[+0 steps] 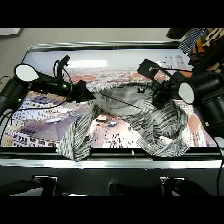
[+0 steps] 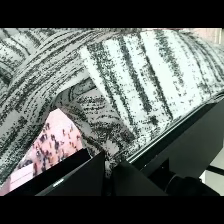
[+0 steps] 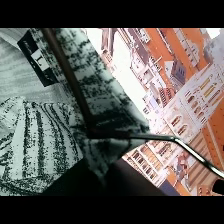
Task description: Fold the clothes and pants, and hang the long-sleeved shirts on hangers.
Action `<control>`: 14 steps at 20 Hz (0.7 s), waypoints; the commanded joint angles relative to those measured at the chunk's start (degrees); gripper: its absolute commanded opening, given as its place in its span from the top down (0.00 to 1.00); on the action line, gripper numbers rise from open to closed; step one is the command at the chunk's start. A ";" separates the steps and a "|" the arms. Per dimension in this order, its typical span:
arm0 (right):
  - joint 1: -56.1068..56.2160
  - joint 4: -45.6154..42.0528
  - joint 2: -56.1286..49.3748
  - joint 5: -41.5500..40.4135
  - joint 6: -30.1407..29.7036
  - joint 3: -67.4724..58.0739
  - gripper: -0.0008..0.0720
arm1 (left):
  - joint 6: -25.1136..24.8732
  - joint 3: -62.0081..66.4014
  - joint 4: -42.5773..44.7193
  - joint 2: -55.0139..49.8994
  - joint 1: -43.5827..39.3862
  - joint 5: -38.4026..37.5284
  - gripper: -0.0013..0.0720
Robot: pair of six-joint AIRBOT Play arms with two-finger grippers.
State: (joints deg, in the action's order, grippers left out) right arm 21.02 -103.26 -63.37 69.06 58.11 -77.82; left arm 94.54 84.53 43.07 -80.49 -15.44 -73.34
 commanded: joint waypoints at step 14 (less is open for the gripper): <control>0.00 4.72 -4.63 -1.57 7.56 -0.09 0.96 | 6.27 9.81 11.02 -0.07 -15.89 0.28 0.96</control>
State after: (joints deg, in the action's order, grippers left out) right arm 20.97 -99.00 -67.96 67.51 64.25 -77.84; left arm 98.39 95.04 44.62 -80.53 -25.36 -72.10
